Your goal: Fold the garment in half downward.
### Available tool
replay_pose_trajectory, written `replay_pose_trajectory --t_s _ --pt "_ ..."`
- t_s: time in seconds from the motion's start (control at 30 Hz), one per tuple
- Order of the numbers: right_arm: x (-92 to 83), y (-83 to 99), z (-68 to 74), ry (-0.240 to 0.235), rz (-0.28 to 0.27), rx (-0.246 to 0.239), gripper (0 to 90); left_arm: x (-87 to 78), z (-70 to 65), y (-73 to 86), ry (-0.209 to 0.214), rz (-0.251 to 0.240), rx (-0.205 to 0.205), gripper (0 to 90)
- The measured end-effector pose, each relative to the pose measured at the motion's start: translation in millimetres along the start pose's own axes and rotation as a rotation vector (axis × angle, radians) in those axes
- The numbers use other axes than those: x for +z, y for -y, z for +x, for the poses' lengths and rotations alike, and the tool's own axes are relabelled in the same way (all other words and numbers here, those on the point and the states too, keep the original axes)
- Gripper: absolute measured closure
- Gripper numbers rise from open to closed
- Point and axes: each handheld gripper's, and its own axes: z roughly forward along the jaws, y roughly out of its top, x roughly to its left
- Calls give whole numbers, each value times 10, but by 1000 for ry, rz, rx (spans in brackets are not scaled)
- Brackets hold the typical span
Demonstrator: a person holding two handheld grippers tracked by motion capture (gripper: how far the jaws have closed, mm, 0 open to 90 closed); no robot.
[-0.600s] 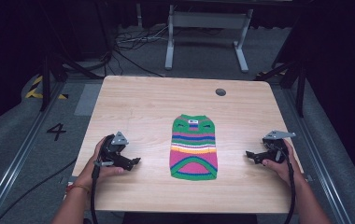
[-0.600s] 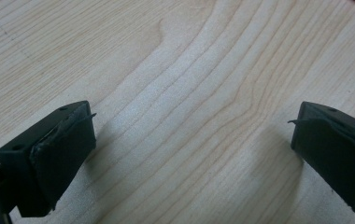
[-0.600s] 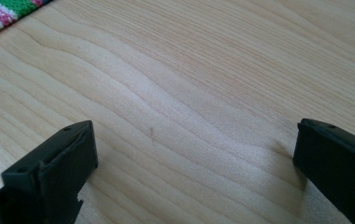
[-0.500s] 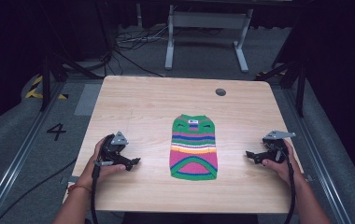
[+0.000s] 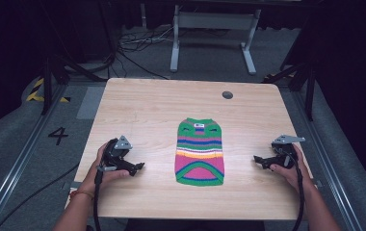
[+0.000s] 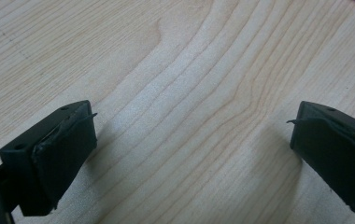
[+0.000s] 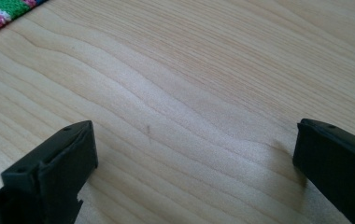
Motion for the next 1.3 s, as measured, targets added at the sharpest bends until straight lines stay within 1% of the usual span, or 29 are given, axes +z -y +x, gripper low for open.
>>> replay_pose_trajectory --t_s 0.03,0.07,0.1,0.13,0.17,0.2,0.23,0.27,0.37,0.47,0.5,0.57,0.6,0.63,0.67,0.73,0.8,0.83,0.87,0.93,0.97,1.0,1.03,1.1,1.13,1.17,1.23,1.27,1.3 --pt "-5 3 -1 4 0 -3 5 -8 9 -3 3 -4 -6 58" --pt "-10 7 -7 0 -4 -3 18 -13 14 -7 -1 -12 -18 139" --pt "-14 7 -11 -1 -5 -4 30 -22 30 -16 5 -15 -10 168" --pt "-18 5 -14 -3 -6 -6 55 -24 38 -24 3 -9 -4 170" --pt "-28 0 -15 -3 -8 -7 109 -25 42 -35 3 -5 -2 185" --pt "-42 -5 -16 -5 -18 -9 194 -30 49 -45 9 -5 -3 212" --pt "-53 -8 -15 0 -25 -4 222 -32 61 -54 17 -8 -5 250" --pt "-54 -9 -17 2 -25 1 221 -27 75 -66 25 -4 -9 260" --pt "-53 -27 -20 -2 -19 -6 261 -6 105 -118 14 12 11 245" --pt "-66 -65 -6 12 -15 -21 290 -5 127 -163 22 6 15 258" --pt "-67 -78 6 8 -10 -19 287 -4 143 -209 34 1 18 264" --pt "-71 -107 18 1 -2 -9 292 14 158 -273 35 11 15 265" --pt "-76 -128 25 0 -3 -15 299 23 159 -307 31 10 18 265" --pt "-83 -152 33 -4 -5 -20 305 31 155 -336 17 2 32 267" --pt "-86 -178 41 -8 -9 -23 312 46 156 -368 18 4 38 274" --pt "-94 -231 63 -6 -13 -41 345 77 167 -429 32 -7 27 285" --pt "-97 -285 78 -23 -16 -50 364 96 167 -481 28 -26 26 292" --pt "-97 -285 78 -23 -16 -50 364 96 167 -481 28 -26 26 298" --pt "-86 -347 87 -32 -13 -60 378 124 168 -534 32 -15 34 300" --pt "-75 -399 90 -35 -14 -73 398 139 173 -589 28 -11 37 296" --pt "-65 -433 92 -45 -8 -65 399 142 175 -619 23 -11 40 298" --pt "-53 -469 92 -51 -10 -70 399 140 171 -643 10 -21 47 298" --pt "-43 -509 96 -51 -14 -75 401 141 170 -668 14 -18 50 304" --pt "-34 -550 105 -46 -17 -82 407 147 174 -697 18 -18 40 314" --pt "-17 -606 111 -61 -18 -84 412 149 175 -719 14 -21 41 305" --pt "9 -699 137 -65 -25 -102 416 155 180 -757 13 -30 38 314" --pt "41 -785 165 -79 -19 -107 418 159 183 -779 10 -36 44 317" --pt "64 -844 193 -77 -21 -122 422 172 188 -806 8 -37 55 329" --pt "64 -844 193 -77 -21 -122 422 189 200 -824 22 -34 46 329"
